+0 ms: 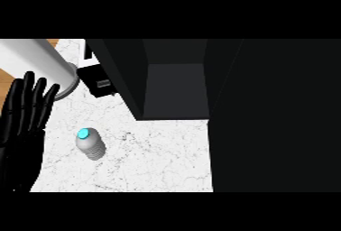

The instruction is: Pick up the bottled water, place it into the cabinet and close the cabinet

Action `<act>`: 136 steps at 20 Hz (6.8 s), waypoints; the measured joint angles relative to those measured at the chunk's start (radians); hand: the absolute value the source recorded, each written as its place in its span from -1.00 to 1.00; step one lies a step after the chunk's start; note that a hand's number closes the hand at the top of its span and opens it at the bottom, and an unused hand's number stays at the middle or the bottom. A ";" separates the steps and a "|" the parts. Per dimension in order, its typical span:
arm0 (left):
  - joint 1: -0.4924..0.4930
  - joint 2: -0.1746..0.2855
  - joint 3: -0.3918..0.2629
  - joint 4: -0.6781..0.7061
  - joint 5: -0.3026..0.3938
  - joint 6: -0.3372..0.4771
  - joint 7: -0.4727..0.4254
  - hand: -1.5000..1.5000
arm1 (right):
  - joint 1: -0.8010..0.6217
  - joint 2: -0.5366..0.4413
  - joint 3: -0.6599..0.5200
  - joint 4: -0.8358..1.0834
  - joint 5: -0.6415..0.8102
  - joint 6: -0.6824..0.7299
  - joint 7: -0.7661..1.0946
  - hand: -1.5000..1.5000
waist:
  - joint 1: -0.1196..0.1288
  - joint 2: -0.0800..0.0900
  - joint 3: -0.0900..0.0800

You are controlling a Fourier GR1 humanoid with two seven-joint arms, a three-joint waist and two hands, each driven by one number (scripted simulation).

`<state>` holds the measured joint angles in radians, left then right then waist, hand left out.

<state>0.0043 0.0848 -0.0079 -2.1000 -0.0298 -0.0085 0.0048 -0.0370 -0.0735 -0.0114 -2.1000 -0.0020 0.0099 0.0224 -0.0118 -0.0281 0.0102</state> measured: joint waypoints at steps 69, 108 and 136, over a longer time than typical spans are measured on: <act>-0.147 0.162 0.254 1.269 -0.046 -0.359 -0.557 -1.00 | 0.992 -0.031 0.275 -0.393 -0.070 0.277 -0.205 -1.00 | -0.013 0.030 -0.012; -0.338 -0.066 0.191 1.627 0.240 -0.241 -0.891 1.00 | 1.062 -0.040 0.247 -0.381 -0.073 0.312 -0.273 -1.00 | -0.003 0.022 -0.007; -0.747 -0.085 -0.400 1.305 0.566 0.529 -0.414 1.00 | 1.005 -0.034 0.164 -0.366 -0.106 0.330 -0.260 -1.00 | -0.024 0.031 -0.010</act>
<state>-0.7431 0.0003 -0.4079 -0.7950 0.5365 0.5201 -0.4095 0.9683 -0.1078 0.1524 -2.4663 -0.1079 0.3394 -0.2376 -0.0353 0.0026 0.0000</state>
